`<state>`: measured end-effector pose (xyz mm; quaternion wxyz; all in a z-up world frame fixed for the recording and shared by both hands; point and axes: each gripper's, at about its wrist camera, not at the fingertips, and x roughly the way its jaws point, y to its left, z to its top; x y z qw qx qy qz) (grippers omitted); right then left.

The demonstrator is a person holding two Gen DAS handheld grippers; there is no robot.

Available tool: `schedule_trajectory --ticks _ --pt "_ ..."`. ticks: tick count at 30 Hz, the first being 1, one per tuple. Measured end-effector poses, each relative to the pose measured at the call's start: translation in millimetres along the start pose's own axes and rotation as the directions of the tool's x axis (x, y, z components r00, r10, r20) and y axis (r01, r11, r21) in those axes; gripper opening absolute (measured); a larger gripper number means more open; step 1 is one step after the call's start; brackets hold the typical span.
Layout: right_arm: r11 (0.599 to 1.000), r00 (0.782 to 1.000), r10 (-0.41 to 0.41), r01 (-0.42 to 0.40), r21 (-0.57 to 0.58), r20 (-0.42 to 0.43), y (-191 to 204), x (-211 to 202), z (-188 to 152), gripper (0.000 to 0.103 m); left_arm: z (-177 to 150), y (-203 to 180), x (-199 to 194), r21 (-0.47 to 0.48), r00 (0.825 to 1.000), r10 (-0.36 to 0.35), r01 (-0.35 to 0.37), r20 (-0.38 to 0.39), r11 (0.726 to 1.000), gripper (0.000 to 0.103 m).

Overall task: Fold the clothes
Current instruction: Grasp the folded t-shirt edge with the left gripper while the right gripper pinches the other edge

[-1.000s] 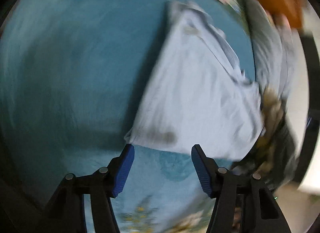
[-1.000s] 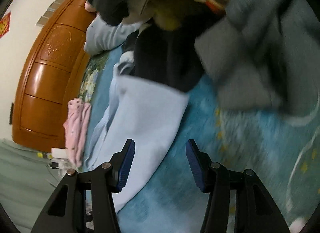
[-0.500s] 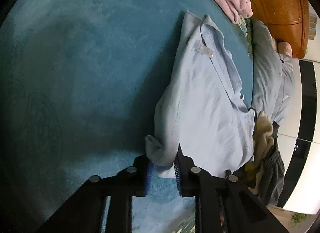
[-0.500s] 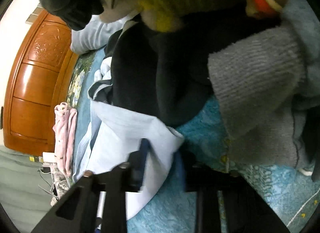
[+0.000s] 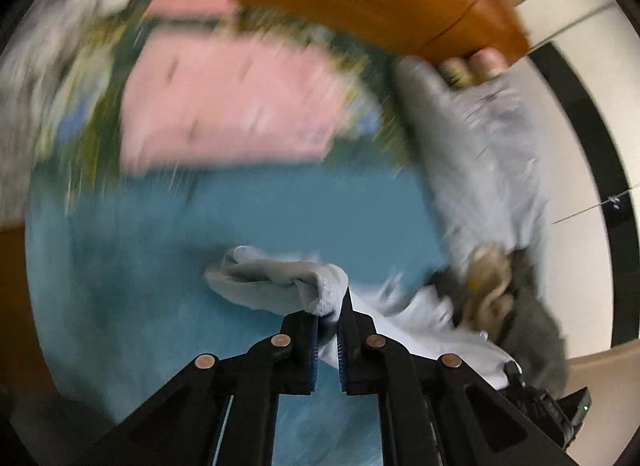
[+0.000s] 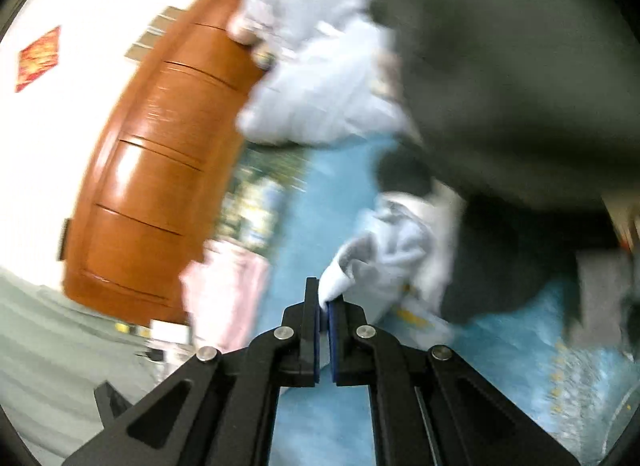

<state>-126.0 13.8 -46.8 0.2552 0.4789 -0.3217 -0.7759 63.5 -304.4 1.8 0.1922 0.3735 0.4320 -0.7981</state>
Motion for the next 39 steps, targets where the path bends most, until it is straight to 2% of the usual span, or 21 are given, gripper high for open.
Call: schedule_trajectory --ticks 2,4,6,8,10,12,15,18,21,23,28,30,32,33,34,36,39 --pt "0.996 0.997 0.063 -0.061 -0.060 0.043 43 -12 17 0.003 25 -14 -29 0.035 0.996 -0.067 0.065 0.061 0.997 0.008" --pt "0.989 0.992 0.104 -0.096 -0.109 0.073 68 -27 21 0.003 37 -18 -58 0.075 0.984 -0.140 0.132 0.113 0.988 0.008" --pt "0.978 0.984 0.151 -0.134 -0.162 0.098 88 -44 20 0.003 35 -5 -78 0.098 0.975 -0.178 0.166 0.130 0.981 0.008" --pt "0.970 0.982 0.161 -0.139 -0.198 0.100 94 -55 9 0.003 18 17 -79 0.111 0.978 -0.178 0.166 0.105 0.980 0.008" --pt "0.968 0.986 0.142 -0.121 -0.218 0.083 87 -54 -8 0.003 -8 51 -60 0.090 0.992 -0.116 0.112 0.040 0.990 0.008" --pt "0.975 0.996 0.087 -0.080 -0.208 0.026 63 -44 -37 0.003 -34 89 -26 0.043 0.998 -0.003 0.006 -0.064 0.999 0.008" --pt "0.988 0.993 -0.062 0.047 -0.150 -0.097 9 -8 -87 0.003 -68 131 16 0.018 0.970 0.141 -0.141 -0.197 0.990 0.008" --pt "0.984 0.964 -0.179 0.174 -0.043 -0.197 -45 23 -126 0.003 -91 149 36 0.056 0.934 0.241 -0.234 -0.265 0.971 0.008" --pt "0.975 0.959 -0.192 0.211 0.071 -0.211 -79 25 -145 0.003 -100 150 35 0.108 0.927 0.271 -0.251 -0.258 0.962 0.008" --pt "0.973 0.961 -0.182 0.207 0.104 -0.210 -86 21 -147 0.003 -100 152 32 0.110 0.928 0.271 -0.251 -0.255 0.962 0.011" --pt "0.972 0.955 -0.205 0.224 0.072 -0.214 -82 23 -146 0.003 -91 153 17 0.098 0.934 0.255 -0.237 -0.249 0.966 0.016" --pt "0.970 0.953 -0.215 0.233 0.063 -0.216 -82 26 -145 0.003 -84 146 9 0.127 0.930 0.305 -0.284 -0.203 0.950 0.021" --pt "0.969 0.952 -0.214 0.236 0.077 -0.219 -85 29 -145 0.003 -78 144 1 0.148 0.919 0.367 -0.347 -0.141 0.926 0.023" --pt "0.968 0.952 -0.214 0.237 0.084 -0.220 -87 30 -146 0.003 -77 143 -4 0.141 0.922 0.369 -0.352 -0.121 0.925 0.023" --pt "0.967 0.952 -0.211 0.236 0.094 -0.221 -89 30 -146 0.003 -76 139 -4 0.143 0.930 0.346 -0.329 -0.122 0.933 0.023" --pt "0.967 0.951 -0.209 0.236 0.099 -0.226 -92 31 -146 0.003 -85 118 6 0.205 0.944 0.290 -0.256 -0.156 0.945 0.023" --pt "0.964 0.949 -0.215 0.244 0.104 -0.232 -93 34 -147 0.003 -117 84 42 0.291 0.938 0.247 -0.173 -0.241 0.941 0.023"
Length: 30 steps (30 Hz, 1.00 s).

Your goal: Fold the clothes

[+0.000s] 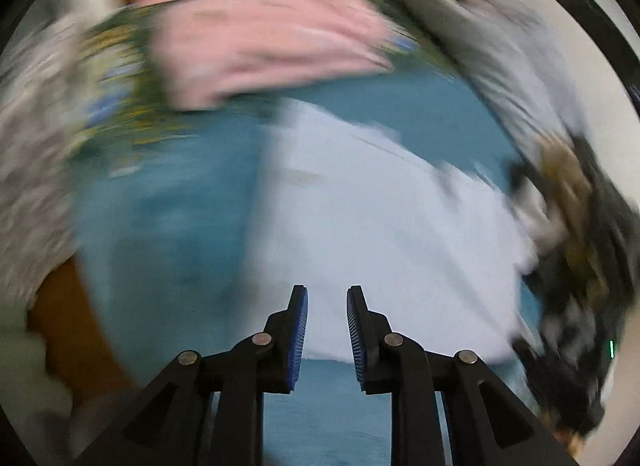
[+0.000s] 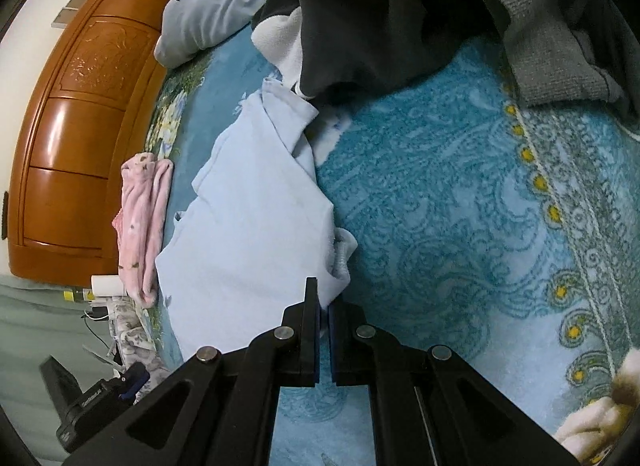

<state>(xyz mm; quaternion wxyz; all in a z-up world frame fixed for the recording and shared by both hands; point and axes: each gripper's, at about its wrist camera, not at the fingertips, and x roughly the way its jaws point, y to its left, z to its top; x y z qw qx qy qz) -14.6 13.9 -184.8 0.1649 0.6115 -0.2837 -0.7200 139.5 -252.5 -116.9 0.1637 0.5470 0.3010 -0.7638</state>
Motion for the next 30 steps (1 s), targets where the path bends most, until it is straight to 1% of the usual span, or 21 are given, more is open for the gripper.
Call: schedule_trajectory --ticks 3,5,6,8,10,12,14,15,16,17,20,22,24,26,28,30 --pt "0.999 0.999 0.031 -0.031 0.028 0.009 1 -5 2 0.003 -12 -49 35 0.100 0.995 -0.056 0.064 -0.080 0.993 0.023" --pt "0.998 0.999 0.049 -0.049 0.036 0.015 3 -10 3 0.003 -18 -58 55 0.089 0.991 -0.066 0.076 -0.112 0.993 0.023" --pt "0.998 0.999 0.050 -0.050 0.030 0.016 5 -11 3 0.003 -20 -60 60 0.084 0.990 -0.059 0.070 -0.127 0.994 0.023" --pt "0.999 0.999 0.037 -0.037 0.002 0.016 11 -13 3 0.003 -26 -58 73 0.083 0.981 -0.055 0.071 -0.185 0.994 0.023" --pt "1.000 1.000 0.020 -0.020 -0.023 0.013 17 -13 2 0.003 -32 -51 77 0.093 0.977 -0.083 0.103 -0.196 0.990 0.023" --pt "1.000 1.000 0.007 -0.007 -0.026 0.003 22 -11 3 0.003 -35 -40 71 0.090 0.975 -0.136 0.153 -0.178 0.984 0.023" --pt "0.999 1.000 -0.008 0.009 -0.032 0.005 28 -10 5 0.003 -35 -21 60 0.024 0.965 -0.207 0.214 -0.163 0.977 0.023" --pt "0.999 1.000 -0.016 0.016 -0.038 0.006 31 -9 5 0.003 -31 -12 53 -0.021 0.957 -0.251 0.251 -0.145 0.968 0.023" --pt "0.998 1.000 -0.030 0.030 -0.050 0.007 35 -7 7 0.003 -25 -2 44 -0.057 0.950 -0.292 0.288 -0.108 0.956 0.023" --pt "0.996 0.998 -0.054 0.055 -0.067 0.007 42 -5 9 0.003 -20 7 32 -0.069 0.948 -0.311 0.307 -0.064 0.949 0.023" --pt "0.986 0.993 -0.121 0.121 -0.119 0.007 67 1 15 0.003 -2 29 -8 -0.053 0.952 -0.300 0.303 0.056 0.951 0.023" --pt "0.975 0.987 -0.159 0.159 -0.157 0.009 88 7 15 0.003 8 48 -33 -0.066 0.946 -0.297 0.307 0.126 0.949 0.023" --pt "0.960 0.983 -0.182 0.183 -0.211 0.025 118 13 11 0.003 18 69 -51 -0.093 0.936 -0.299 0.320 0.188 0.943 0.023" --pt "0.944 0.984 -0.174 0.181 -0.276 0.048 149 15 7 0.003 22 92 -69 -0.122 0.919 -0.306 0.343 0.249 0.931 0.023" --pt "0.915 0.989 -0.134 0.148 -0.376 0.063 190 18 -4 0.003 24 112 -78 -0.157 0.901 -0.317 0.373 0.295 0.914 0.024" --pt "0.851 0.995 -0.083 0.100 -0.516 0.058 238 21 -28 0.003 25 129 -79 -0.201 0.885 -0.325 0.404 0.334 0.892 0.027"
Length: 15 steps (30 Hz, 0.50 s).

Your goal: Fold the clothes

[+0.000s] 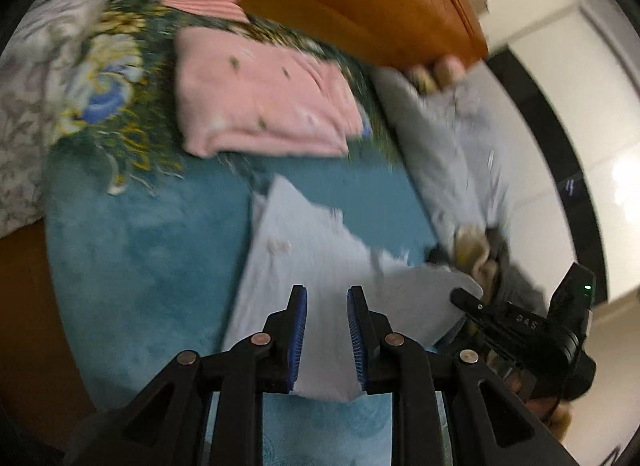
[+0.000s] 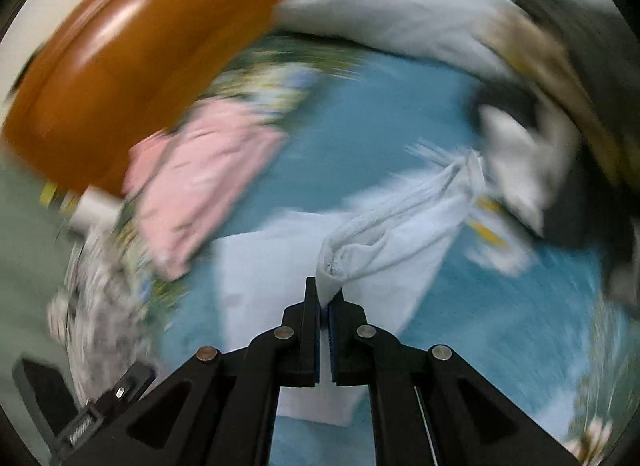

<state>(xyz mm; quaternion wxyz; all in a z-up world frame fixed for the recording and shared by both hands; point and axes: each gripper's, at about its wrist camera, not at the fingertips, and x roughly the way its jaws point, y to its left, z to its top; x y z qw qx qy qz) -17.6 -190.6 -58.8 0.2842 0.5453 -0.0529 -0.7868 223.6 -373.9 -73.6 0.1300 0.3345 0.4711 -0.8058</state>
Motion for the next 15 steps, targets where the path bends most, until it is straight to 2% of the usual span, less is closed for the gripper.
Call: schedule_trajectory --ticks 2,4,6,8,9,11,15 --pt "0.988 0.995 0.092 -0.096 -0.123 -0.032 47 5 -8 0.003 2 18 -7 -0.057 1.000 -0.011 0.012 0.021 0.998 0.029" --pt "0.964 0.985 0.141 -0.158 -0.213 -0.095 80 19 -27 0.003 2 39 -8 -0.132 1.000 -0.013 0.014 0.009 0.991 0.032" --pt "0.945 0.979 0.101 -0.150 -0.292 -0.175 103 46 -53 0.003 1 55 -9 -0.173 1.000 0.005 -0.006 -0.006 0.985 0.034" --pt "0.943 0.957 0.041 -0.132 -0.305 -0.287 108 83 -78 0.003 -2 68 -8 -0.196 0.999 0.032 -0.036 -0.021 0.980 0.035" --pt "0.948 0.949 0.017 -0.116 -0.297 -0.315 107 95 -84 0.003 -3 72 -7 -0.198 0.998 0.046 -0.052 -0.031 0.979 0.035" --pt "0.948 0.941 -0.015 -0.094 -0.304 -0.338 102 110 -97 0.003 -5 75 -3 -0.198 0.997 0.055 -0.064 -0.049 0.978 0.036" --pt "0.930 0.944 0.015 -0.134 -0.342 -0.328 105 102 -105 0.003 -7 71 8 -0.191 0.995 0.051 -0.066 -0.080 0.979 0.039"
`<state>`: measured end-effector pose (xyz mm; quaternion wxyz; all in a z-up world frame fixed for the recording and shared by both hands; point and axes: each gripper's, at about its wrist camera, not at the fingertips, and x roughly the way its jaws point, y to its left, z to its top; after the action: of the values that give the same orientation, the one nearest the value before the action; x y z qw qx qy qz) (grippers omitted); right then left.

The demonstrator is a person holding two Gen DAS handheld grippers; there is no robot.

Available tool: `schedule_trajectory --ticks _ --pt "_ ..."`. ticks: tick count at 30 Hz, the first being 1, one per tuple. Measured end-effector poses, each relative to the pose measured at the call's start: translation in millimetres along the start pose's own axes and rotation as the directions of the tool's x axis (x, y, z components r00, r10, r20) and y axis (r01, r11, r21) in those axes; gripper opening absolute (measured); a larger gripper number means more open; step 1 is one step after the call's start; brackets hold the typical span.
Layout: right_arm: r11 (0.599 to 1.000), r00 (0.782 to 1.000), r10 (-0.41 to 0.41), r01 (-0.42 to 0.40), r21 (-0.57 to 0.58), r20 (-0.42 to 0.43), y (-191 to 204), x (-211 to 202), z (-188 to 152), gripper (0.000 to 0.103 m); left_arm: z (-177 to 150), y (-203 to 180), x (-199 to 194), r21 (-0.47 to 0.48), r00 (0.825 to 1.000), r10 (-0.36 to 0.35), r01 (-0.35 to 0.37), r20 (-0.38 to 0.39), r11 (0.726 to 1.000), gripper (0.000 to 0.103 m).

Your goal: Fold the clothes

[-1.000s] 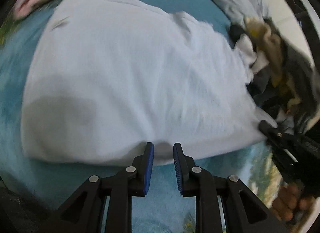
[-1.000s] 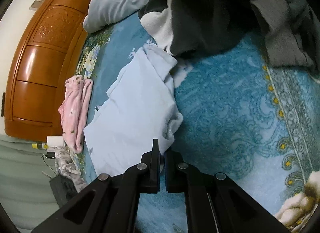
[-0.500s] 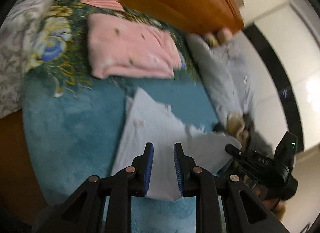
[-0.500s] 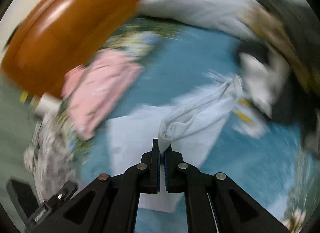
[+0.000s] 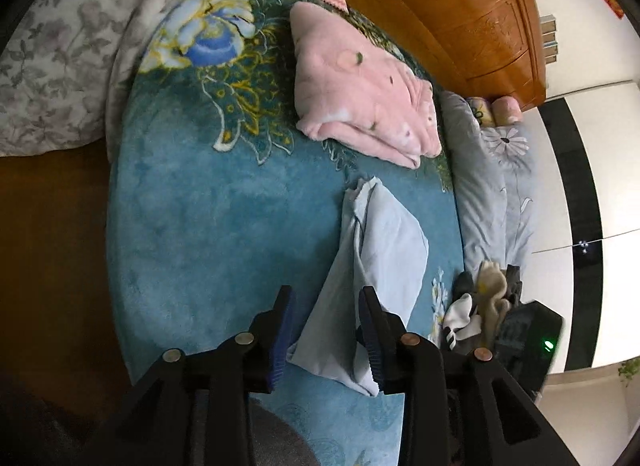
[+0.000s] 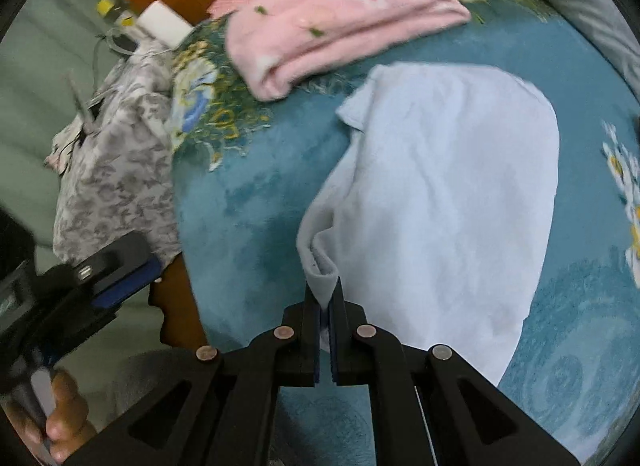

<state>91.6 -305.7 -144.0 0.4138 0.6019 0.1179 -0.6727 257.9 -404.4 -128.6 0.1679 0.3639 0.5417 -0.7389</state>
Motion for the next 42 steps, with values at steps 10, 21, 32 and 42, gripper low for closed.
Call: schedule_trajectory --ticks 10,21,32,42 --pt "0.997 0.996 0.083 -0.083 -0.007 0.023 -22 -18 -13 0.029 -12 -37 66 0.144 0.981 0.134 -0.114 -0.138 0.983 0.042" --pt "0.852 0.978 0.139 -0.199 0.485 0.157 -157 -17 -79 0.043 -9 -16 94 0.028 0.966 0.176 -0.173 -0.191 0.984 0.042" --pt "0.751 0.944 0.252 -0.329 0.573 0.211 -154 7 -96 0.045 -15 -17 101 0.047 0.936 0.274 -0.270 -0.220 0.962 0.043" --pt "0.967 0.992 -0.002 -0.030 0.254 0.124 -102 -22 -85 0.045 -19 -5 101 -0.028 0.924 0.285 -0.301 -0.254 0.953 0.044"
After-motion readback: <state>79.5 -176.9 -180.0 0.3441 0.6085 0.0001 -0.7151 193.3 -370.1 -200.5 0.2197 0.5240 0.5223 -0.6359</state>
